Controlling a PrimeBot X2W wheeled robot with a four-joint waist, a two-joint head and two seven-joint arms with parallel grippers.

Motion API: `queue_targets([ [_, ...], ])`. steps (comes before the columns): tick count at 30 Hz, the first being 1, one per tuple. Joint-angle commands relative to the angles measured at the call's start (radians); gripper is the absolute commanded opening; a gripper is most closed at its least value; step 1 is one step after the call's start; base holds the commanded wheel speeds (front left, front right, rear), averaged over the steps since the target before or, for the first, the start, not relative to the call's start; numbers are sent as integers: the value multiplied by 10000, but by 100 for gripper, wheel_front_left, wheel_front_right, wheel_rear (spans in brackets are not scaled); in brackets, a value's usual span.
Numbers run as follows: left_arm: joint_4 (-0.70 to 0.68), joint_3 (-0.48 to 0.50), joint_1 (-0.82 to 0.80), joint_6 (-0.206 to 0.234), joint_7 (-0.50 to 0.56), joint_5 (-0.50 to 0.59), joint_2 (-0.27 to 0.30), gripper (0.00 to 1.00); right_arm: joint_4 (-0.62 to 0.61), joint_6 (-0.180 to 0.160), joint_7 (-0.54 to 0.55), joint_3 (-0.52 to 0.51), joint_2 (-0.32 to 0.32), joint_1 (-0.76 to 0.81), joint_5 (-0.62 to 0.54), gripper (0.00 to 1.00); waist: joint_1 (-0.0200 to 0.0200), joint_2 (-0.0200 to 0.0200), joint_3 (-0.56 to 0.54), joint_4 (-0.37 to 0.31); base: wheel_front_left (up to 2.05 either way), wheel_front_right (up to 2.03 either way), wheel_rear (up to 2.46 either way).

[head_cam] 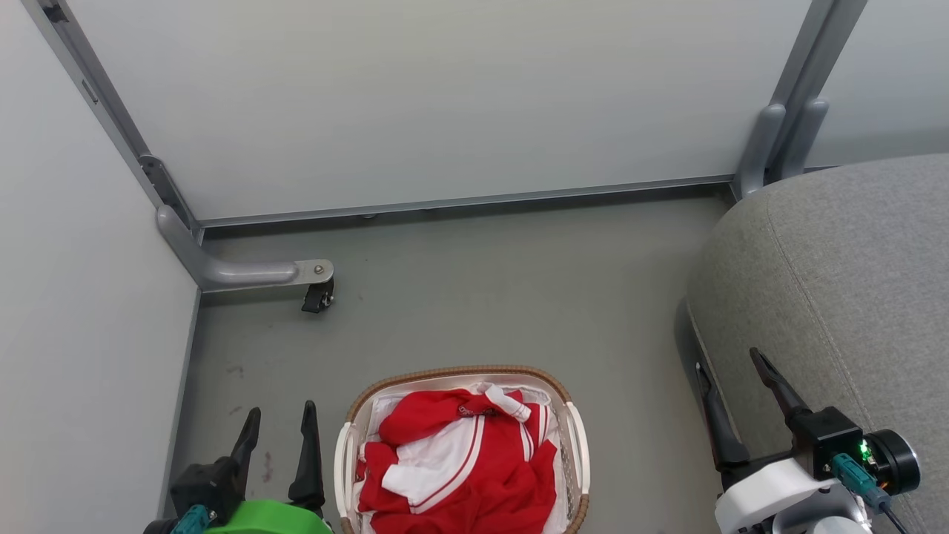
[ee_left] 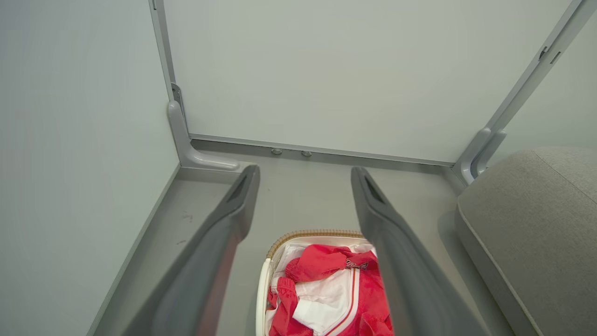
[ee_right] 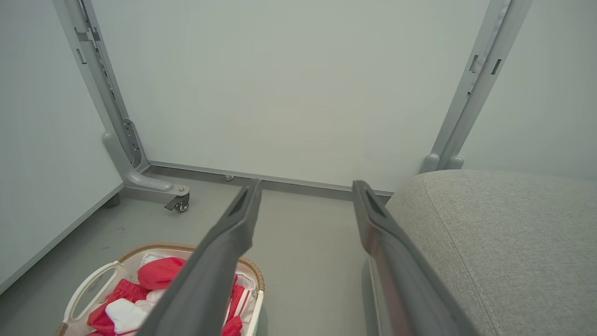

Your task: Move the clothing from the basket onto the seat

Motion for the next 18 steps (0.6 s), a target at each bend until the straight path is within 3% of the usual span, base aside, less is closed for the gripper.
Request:
queue_targets([
  [1,16,7,36,-22,-11,19,66,100,-11,0,-49,-1,-57,88,16,100,0,-1,5,-1,0,0,0],
  [18,60,-115,-176,-77,-11,159,64,100,-112,0,-49,-9,-57,-102,-33,100,0,-1,294,-55,0,0,0],
])
